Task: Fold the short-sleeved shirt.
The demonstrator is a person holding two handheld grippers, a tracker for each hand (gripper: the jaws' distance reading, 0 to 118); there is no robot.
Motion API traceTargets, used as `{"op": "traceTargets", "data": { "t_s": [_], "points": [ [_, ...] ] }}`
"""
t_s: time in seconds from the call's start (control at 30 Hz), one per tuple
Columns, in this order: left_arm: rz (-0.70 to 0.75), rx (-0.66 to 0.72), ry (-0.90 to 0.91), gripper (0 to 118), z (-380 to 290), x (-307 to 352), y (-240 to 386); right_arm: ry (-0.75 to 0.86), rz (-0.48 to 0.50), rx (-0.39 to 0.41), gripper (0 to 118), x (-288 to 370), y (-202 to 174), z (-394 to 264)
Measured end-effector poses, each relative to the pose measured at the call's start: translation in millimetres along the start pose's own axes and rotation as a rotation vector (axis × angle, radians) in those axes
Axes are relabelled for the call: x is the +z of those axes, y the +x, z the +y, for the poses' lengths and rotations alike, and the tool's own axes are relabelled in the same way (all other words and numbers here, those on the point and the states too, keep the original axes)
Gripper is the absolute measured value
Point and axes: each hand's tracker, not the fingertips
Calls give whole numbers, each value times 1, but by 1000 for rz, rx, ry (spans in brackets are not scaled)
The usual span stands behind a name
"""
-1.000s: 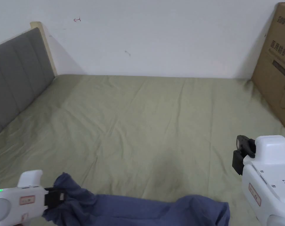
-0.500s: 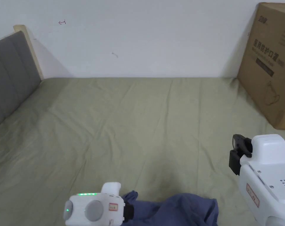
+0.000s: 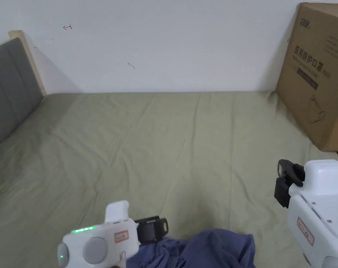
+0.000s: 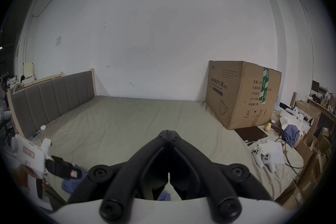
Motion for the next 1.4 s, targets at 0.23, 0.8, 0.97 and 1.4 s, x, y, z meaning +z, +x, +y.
{"op": "traceTargets", "data": {
  "t_s": [0.23,0.8,0.97,1.4],
  "points": [
    [118,-112,214,73,14,35,-21,7,18,-27,0,-2,-3,1],
    [163,-178,-112,0,-67,-45,-26,-20,-6,-48,0,-1,11,-7],
    [139,-231,-234,0,-87,-84,-6,-28,-17,-41,0,1,18,-9],
    [143,-282,-233,0,-93,-96,21,-29,-32,-35,0,-2,21,-7]
  ]
}}
